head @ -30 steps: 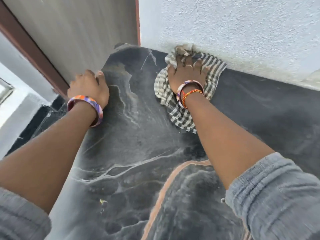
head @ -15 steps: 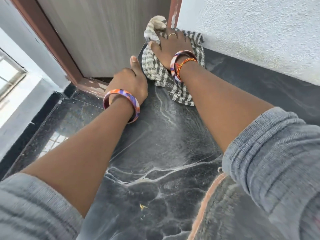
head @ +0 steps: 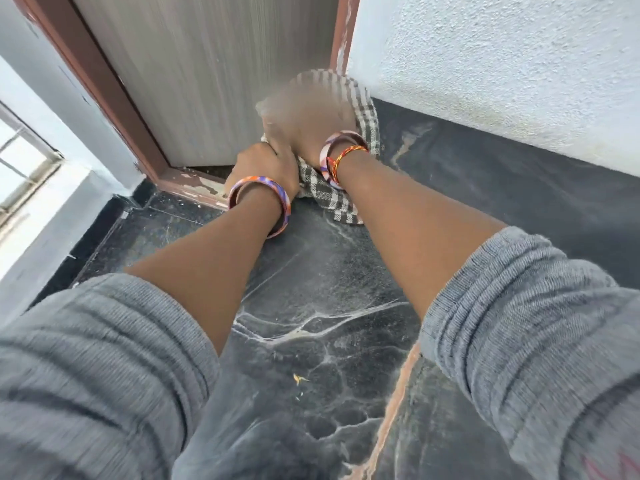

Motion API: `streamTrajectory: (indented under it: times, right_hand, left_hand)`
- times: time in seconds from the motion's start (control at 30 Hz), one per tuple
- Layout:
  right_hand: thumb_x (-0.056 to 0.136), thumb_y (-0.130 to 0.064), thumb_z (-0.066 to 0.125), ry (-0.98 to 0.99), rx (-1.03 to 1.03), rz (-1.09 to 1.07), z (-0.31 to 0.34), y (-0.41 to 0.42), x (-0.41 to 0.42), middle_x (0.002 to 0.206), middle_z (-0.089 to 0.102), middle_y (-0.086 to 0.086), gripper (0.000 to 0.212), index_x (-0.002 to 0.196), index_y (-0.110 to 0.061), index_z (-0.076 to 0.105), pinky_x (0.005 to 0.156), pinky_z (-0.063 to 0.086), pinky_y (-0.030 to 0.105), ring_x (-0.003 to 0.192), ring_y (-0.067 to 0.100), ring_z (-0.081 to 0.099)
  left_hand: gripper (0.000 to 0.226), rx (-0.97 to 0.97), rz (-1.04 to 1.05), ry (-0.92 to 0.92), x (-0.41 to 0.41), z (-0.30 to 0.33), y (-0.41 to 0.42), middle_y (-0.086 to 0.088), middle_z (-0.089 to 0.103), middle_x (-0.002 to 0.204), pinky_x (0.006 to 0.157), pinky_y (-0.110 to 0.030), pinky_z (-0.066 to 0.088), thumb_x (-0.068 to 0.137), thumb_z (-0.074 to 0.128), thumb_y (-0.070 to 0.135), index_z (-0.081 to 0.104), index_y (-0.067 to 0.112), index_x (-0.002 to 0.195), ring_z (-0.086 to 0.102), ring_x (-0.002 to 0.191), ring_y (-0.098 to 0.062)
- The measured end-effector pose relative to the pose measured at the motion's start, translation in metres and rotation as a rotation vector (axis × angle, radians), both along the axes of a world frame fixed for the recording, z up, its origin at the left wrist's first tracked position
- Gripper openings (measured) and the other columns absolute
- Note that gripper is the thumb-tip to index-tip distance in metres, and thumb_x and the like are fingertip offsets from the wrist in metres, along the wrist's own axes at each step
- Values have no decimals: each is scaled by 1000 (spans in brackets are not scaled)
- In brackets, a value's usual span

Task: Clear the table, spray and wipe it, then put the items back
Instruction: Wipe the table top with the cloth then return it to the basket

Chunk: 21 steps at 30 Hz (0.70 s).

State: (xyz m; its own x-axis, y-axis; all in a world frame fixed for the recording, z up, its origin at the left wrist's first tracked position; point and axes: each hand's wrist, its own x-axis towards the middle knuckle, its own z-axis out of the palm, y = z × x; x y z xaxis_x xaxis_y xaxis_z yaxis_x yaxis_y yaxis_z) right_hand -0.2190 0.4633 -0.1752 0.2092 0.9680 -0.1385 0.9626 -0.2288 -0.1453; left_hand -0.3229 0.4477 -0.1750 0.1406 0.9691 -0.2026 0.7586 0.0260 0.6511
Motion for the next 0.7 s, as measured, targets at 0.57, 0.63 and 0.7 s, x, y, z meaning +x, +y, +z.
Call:
streamTrajectory:
  times: [0.57,0.63,0.7]
  right_hand:
    - [95,-55,14,-8,-70,-995,-3,-250,46,160,-4,-7,57,149,-39,6,110,-4,68,148,28,-6]
    - [97,-51,15,-5,-40,-1001,-5,-255,29,161,-2,-5,56,150,-35,7,112,-5,63,148,29,-4]
    - [97,-49,15,-18,-28,-976,-7,-254,7,161,-2,-2,56,150,-33,7,112,-5,62,147,32,-5]
  left_hand:
    - [80,-20,-58,26,-12,17,-22,-27,60,119,98,-45,38,96,1,50,60,-2,110,54,113,-40]
    - [81,-23,-71,15,-13,18,-21,-27,59,121,100,-45,37,96,0,50,60,-3,112,54,115,-40]
    - [82,-35,-70,7,-14,18,-21,-26,57,126,103,-45,35,95,1,52,58,-3,116,52,118,-39]
